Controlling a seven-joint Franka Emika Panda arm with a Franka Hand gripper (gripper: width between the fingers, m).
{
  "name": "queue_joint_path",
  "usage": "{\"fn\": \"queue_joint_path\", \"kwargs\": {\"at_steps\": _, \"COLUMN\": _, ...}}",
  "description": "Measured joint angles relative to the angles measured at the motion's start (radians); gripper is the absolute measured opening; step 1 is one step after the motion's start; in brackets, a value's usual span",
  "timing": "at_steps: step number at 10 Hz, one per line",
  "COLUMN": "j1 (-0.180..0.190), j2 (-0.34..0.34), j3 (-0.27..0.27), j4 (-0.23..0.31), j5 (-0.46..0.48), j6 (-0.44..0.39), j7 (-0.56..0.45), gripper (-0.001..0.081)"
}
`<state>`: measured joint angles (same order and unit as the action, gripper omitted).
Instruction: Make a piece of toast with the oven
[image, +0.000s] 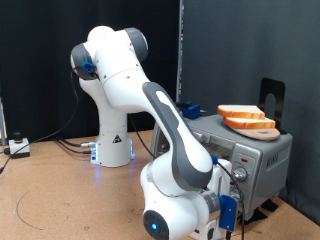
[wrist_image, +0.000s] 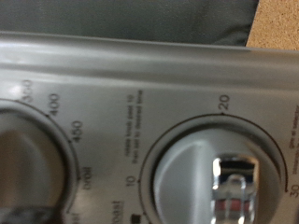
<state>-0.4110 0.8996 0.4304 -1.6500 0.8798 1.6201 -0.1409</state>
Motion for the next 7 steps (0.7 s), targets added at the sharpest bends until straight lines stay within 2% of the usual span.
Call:
{"fn": "queue_joint_path", "kwargs": {"at_steps": 1, "j1": 0.001, "j2": 0.0, "j3": 0.001, "j4": -0.005, "j5": 0.0, "j6": 0.003, "j7": 0.0, "gripper": 0.0411}}
{"fn": "queue_joint_path", "kwargs": {"at_steps": 3, "j1": 0.001, "j2": 0.0, "j3": 0.002, "j4": -0.017, "j5": 0.0, "j6": 0.022, "j7": 0.0, "gripper": 0.0411}}
{"fn": "queue_joint_path", "kwargs": {"at_steps": 4, "j1": 0.001, "j2": 0.0, "j3": 0.001, "j4": -0.023, "j5": 0.0, "j6": 0.038, "j7": 0.0, "gripper": 0.018}}
{"fn": "queue_joint_path", "kwargs": {"at_steps": 5, "j1": 0.001, "j2": 0.0, "j3": 0.002, "j4": -0.023, "j5": 0.0, "j6": 0.038, "j7": 0.0, "gripper": 0.0094}}
{"fn": "queue_joint_path", "kwargs": {"at_steps": 6, "j1": 0.001, "j2": 0.0, "j3": 0.002, "j4": -0.023, "j5": 0.0, "j6": 0.038, "j7": -0.002, "gripper": 0.0094}}
{"fn": "queue_joint_path", "kwargs": {"at_steps": 7, "j1": -0.001, "j2": -0.002, "j3": 0.004, "j4": -0.025, "j5": -0.004, "j6": 0.045, "j7": -0.079, "gripper": 0.0094}}
